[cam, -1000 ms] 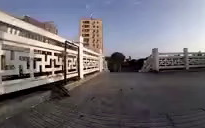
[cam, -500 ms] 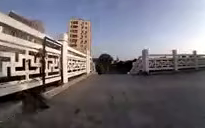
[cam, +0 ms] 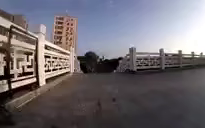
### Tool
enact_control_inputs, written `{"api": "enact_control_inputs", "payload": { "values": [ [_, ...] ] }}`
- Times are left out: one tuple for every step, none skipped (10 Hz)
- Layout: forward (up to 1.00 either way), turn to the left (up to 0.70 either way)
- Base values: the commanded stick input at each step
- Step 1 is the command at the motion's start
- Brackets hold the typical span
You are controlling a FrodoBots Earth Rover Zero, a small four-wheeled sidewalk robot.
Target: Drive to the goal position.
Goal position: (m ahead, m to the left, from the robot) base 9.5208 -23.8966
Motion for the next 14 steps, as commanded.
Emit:
{"api": "enact_control_inputs", "payload": {
  "values": [
    [0.45, -0.26],
    [0.45, -0.26],
    [0.45, -0.26],
    [0.45, -0.26],
    [0.45, -0.26],
    [0.45, -0.26],
    [0.45, -0.26],
    [0.45, -0.26],
    [0.45, -0.26],
    [0.45, -0.26],
    [0.45, -0.26],
    [0.45, -0.26],
    [0.45, -0.26],
    [0.45, -0.26]
  ]
}}
